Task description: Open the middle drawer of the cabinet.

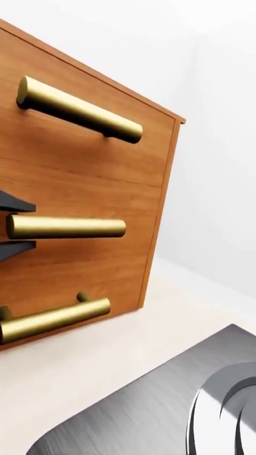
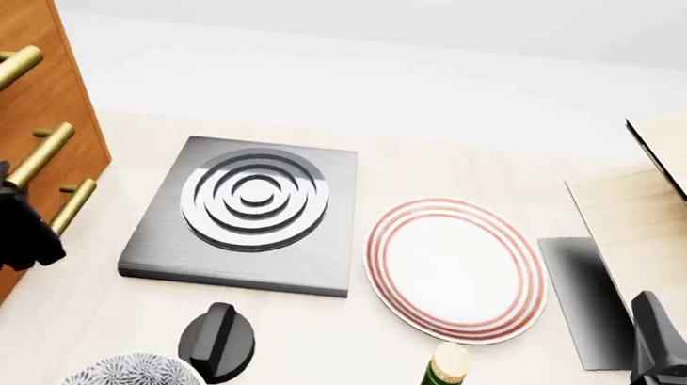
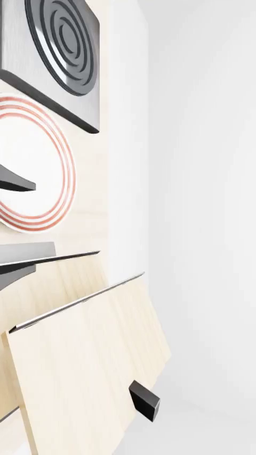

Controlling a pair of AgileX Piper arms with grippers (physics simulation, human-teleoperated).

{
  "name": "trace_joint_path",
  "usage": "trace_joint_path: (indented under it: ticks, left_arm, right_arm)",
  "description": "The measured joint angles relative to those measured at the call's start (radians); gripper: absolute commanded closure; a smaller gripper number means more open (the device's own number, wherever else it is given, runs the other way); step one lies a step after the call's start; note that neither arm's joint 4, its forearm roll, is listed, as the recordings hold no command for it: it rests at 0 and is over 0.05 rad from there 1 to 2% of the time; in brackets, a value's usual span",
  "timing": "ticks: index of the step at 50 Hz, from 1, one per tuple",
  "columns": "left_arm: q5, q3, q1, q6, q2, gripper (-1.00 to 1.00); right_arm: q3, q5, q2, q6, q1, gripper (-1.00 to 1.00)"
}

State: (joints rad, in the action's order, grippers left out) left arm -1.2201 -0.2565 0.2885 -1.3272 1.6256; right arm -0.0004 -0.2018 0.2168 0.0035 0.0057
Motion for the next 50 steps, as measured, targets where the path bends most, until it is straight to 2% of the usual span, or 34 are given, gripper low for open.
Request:
trace_joint_path:
  ticks: [50]
  left_arm:
    - [0.000,0.021,-0.102,-0.014,-0.021,1.00]
  right_arm:
    - [0.000,0.000,0.000,0.000,0.000,-1.00]
